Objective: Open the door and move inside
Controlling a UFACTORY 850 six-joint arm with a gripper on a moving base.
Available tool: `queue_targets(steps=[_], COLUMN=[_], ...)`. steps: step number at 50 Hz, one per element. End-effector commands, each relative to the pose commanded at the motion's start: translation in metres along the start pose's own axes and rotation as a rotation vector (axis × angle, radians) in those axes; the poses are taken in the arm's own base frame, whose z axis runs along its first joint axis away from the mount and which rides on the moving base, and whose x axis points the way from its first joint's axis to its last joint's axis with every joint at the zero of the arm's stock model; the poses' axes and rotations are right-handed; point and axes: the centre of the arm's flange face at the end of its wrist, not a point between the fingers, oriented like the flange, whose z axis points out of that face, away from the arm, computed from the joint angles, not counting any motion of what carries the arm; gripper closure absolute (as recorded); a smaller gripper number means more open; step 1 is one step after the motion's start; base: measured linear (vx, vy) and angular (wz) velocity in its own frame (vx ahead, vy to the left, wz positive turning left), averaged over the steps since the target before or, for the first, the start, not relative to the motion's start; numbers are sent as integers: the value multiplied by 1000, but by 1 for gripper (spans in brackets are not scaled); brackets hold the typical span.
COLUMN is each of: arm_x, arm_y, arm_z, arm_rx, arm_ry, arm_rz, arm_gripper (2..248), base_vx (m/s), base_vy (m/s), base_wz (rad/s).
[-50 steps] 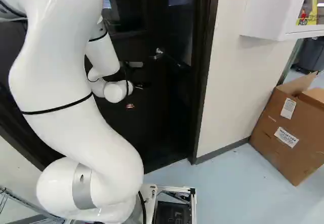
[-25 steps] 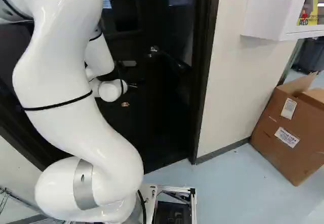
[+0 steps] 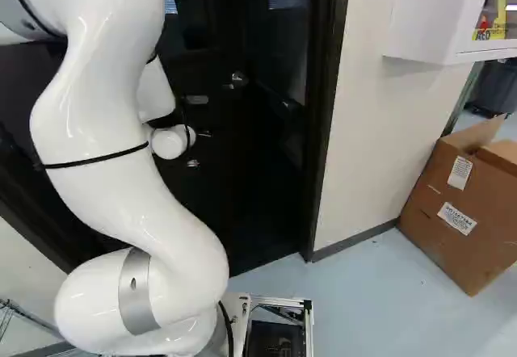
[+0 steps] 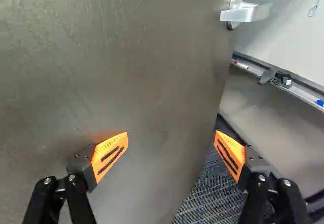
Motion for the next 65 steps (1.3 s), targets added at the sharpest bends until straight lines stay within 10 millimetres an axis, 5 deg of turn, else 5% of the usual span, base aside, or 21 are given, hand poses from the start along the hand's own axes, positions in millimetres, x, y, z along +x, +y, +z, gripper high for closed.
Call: queue_targets(steps=[18, 65], arm_x=[2, -1], arm_y=[-25, -97], arm_z=[23, 47], arm_rx=[38, 156], arm_ry=[10, 23], arm_rz=[-8, -38], arm_gripper=[3, 3], base_vx=[0, 0], base_vy=[0, 0], base_wz=[0, 0])
